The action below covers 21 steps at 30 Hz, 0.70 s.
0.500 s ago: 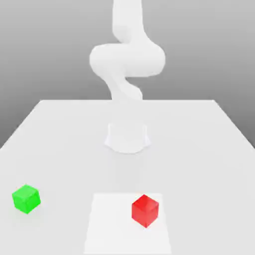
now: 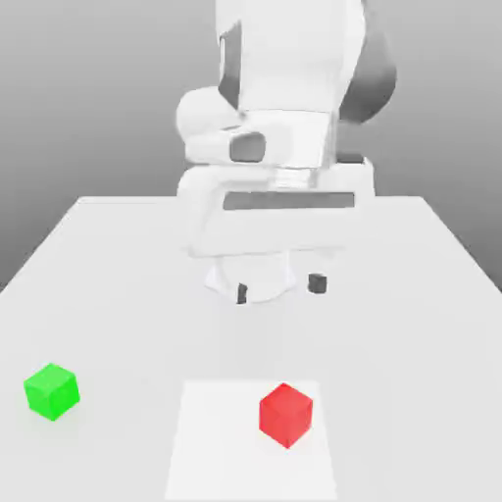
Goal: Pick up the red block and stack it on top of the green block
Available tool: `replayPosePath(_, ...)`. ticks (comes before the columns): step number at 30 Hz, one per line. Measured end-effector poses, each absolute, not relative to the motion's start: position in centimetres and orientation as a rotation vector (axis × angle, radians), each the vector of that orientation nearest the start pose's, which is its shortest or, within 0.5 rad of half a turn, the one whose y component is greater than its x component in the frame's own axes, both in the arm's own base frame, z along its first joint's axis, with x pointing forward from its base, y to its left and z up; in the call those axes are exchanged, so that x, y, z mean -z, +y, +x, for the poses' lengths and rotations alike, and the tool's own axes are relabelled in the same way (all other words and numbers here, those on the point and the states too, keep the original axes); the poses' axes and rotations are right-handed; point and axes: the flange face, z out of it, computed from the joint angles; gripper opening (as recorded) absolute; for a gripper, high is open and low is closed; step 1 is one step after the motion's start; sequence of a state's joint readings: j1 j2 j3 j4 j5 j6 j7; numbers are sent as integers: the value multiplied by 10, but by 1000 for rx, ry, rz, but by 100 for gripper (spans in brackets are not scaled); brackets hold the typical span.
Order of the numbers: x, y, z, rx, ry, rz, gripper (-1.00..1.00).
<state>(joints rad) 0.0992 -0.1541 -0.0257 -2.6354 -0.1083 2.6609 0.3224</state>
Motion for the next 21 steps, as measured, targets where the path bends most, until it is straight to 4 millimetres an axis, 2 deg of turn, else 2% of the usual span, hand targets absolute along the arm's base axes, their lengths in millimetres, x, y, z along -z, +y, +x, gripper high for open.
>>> replayPosePath(5, -220, 47, 401, 38, -34, -3145, 0)
replayPosePath(11, -154, 46, 395, 1, -62, -3140, 0)
replayPosePath(12, -147, 46, 395, 1, -63, -3141, -100)
replayPosePath(18, -143, 46, 394, -2, -64, -3141, -100)
replayPosePath(21, -163, 46, 396, 0, -62, -3140, -100)
